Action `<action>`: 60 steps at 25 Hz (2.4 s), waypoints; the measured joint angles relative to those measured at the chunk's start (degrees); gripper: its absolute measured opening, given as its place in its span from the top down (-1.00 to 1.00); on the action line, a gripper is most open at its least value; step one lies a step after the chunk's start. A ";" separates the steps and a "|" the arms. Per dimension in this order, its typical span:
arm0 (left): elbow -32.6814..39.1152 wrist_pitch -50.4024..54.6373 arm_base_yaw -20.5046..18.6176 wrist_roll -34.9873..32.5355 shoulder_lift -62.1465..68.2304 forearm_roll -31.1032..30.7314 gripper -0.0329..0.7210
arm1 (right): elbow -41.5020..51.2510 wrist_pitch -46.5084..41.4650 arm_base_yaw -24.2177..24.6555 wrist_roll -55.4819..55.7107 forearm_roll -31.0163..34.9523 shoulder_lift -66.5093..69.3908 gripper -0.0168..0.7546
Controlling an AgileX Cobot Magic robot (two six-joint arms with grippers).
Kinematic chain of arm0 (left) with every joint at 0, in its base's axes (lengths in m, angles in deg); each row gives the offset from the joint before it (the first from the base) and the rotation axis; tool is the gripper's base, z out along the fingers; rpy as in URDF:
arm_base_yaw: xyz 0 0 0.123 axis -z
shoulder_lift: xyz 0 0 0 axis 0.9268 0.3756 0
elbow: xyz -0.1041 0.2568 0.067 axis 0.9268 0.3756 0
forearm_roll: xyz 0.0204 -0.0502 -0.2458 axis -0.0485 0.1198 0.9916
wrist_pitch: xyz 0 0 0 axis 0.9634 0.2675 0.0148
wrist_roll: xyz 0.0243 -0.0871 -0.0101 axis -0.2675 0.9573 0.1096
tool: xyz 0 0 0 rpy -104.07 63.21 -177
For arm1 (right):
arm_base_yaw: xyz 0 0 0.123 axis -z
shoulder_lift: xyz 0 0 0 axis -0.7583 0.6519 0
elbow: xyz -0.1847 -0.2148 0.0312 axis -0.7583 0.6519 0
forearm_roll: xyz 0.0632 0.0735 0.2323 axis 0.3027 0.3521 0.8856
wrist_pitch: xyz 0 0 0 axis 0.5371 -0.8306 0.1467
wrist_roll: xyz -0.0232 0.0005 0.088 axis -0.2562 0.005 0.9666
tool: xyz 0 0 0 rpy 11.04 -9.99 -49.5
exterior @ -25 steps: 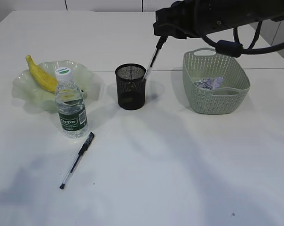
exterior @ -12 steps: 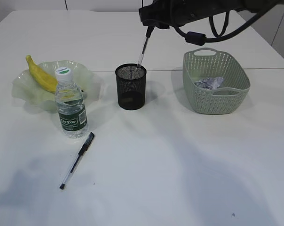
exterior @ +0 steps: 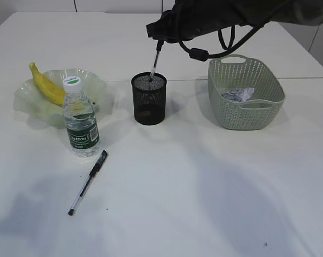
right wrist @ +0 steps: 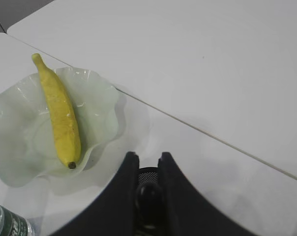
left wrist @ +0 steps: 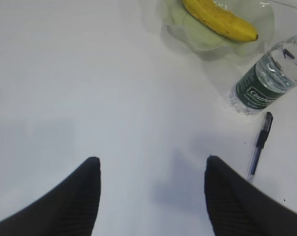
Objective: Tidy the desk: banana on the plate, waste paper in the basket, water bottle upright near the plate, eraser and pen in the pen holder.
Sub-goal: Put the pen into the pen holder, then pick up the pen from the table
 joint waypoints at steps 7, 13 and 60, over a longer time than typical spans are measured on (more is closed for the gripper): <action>0.00 -1.96 0.00 0.00 0.00 -0.04 -0.32 | -3.80 -0.08 0.00 0.00 -0.16 5.99 0.81; 0.00 -2.66 0.00 0.00 0.00 -0.04 -0.30 | -5.11 -0.08 0.00 0.00 -0.37 9.11 0.81; 0.00 -2.92 0.00 -2.70 0.00 0.96 -0.26 | -5.71 -35.30 0.14 39.37 -36.89 -11.15 0.27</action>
